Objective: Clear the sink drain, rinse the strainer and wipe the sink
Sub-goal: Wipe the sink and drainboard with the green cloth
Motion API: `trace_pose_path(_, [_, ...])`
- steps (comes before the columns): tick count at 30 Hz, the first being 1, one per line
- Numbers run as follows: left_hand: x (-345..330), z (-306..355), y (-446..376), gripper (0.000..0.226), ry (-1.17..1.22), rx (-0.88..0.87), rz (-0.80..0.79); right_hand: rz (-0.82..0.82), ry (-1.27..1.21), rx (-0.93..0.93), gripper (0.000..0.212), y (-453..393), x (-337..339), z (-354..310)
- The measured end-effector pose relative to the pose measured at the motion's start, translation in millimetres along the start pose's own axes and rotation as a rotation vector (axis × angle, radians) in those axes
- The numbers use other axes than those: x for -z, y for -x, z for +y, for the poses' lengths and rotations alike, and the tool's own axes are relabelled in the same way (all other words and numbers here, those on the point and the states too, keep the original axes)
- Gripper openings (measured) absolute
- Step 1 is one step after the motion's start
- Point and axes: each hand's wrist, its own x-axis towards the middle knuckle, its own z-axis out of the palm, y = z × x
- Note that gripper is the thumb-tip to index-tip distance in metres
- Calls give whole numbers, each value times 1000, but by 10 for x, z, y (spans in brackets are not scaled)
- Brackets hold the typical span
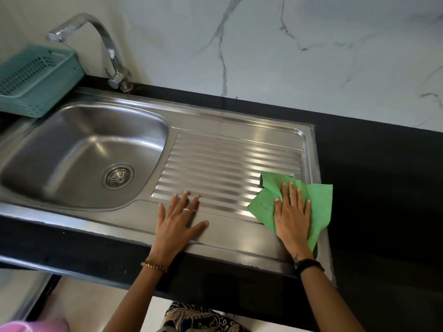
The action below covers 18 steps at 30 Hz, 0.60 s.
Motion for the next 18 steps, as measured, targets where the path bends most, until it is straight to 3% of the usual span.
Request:
trace_pose_path(3, [131, -197, 6, 81, -20, 91, 28, -17, 19, 23, 51, -54, -11, -212])
trace_pose_path(9, [272, -448, 27, 102, -71, 252, 15, -106, -19, 275, 52, -145, -193, -1192])
trace_pose_path(15, [243, -475, 16, 111, -126, 283, 72, -192, -86, 532, 50, -285, -368, -2424])
trace_pose_path(18, [248, -482, 26, 114, -89, 294, 84, -240, -38, 640, 49, -309, -432, -2697])
